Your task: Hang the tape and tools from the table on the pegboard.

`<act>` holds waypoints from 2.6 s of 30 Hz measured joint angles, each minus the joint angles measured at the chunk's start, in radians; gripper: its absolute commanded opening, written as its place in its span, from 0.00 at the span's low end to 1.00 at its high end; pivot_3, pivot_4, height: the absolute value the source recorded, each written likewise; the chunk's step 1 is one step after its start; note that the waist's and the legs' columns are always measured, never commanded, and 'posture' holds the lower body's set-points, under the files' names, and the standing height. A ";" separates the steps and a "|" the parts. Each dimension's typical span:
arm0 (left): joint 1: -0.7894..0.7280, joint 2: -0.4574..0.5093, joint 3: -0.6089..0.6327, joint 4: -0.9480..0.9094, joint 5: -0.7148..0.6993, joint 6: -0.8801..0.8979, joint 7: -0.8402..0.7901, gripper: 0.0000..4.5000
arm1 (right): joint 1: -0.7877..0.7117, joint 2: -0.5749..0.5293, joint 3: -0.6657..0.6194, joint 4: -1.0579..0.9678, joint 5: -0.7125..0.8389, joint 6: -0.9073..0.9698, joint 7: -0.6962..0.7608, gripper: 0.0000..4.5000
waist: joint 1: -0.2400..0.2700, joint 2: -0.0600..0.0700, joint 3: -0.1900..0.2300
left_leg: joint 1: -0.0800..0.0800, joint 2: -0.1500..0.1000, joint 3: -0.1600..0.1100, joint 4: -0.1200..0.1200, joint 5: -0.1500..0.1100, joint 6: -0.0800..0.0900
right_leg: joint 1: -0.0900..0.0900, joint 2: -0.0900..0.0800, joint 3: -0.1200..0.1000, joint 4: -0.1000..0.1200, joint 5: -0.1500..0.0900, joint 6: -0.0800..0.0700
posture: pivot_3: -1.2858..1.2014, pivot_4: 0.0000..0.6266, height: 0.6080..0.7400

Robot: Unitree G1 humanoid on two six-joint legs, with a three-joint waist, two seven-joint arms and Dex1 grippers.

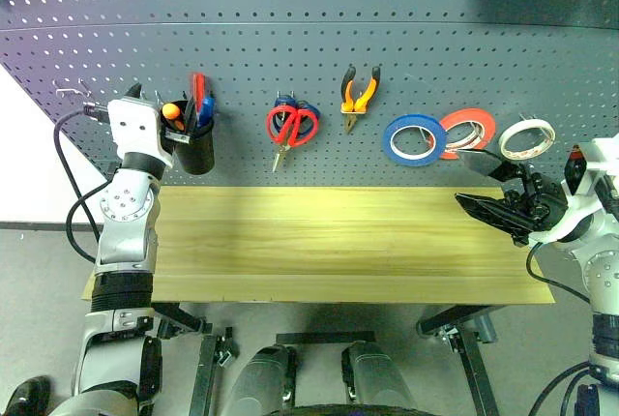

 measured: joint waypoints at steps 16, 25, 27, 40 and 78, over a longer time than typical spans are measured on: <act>-0.120 -0.038 -0.152 -0.114 0.047 -0.021 -0.106 0.99 | -0.023 0.011 0.008 0.023 -0.020 -0.012 0.009 1.00 | 0.001 0.000 0.000 | 0.000 0.000 0.000 0.000 0.000 0.000 | 0.000 0.000 0.000 0.000 0.000 0.000 | 0.46 0.15 1.00; -0.140 -0.129 -0.288 -0.219 -0.157 0.152 -0.360 0.99 | -0.022 0.033 0.020 0.057 -0.065 -0.063 0.010 1.00 | -0.004 0.002 -0.002 | 0.000 0.000 0.000 0.001 0.001 0.002 | 0.000 0.001 -0.001 0.000 0.000 0.000 | 0.46 0.09 1.00; -0.119 -0.148 -0.301 -0.235 -0.201 0.212 -0.399 0.99 | -0.020 0.041 0.021 0.070 -0.077 -0.078 0.010 1.00 | -0.005 0.005 -0.005 | 0.000 0.000 0.000 0.001 0.002 0.002 | 0.001 0.001 -0.001 0.000 0.000 0.000 | 0.46 0.08 1.00; 0.152 -0.075 -0.306 -0.120 -0.321 0.439 -0.588 0.99 | 0.014 0.185 0.031 0.182 -0.209 -0.255 -0.104 1.00 | -0.011 0.017 -0.046 | 0.002 0.000 0.000 0.002 0.000 0.000 | 0.003 0.001 0.000 0.001 0.000 0.000 | 0.46 0.00 1.00; 0.286 -0.184 -0.128 0.095 -0.144 0.063 -0.240 0.99 | 0.044 0.467 0.125 0.457 -0.581 -0.683 -0.758 1.00 | -0.042 0.024 -0.078 | 0.018 -0.001 -0.001 -0.001 0.000 -0.001 | 0.016 0.001 0.000 0.000 0.000 0.000 | 0.44 0.00 1.00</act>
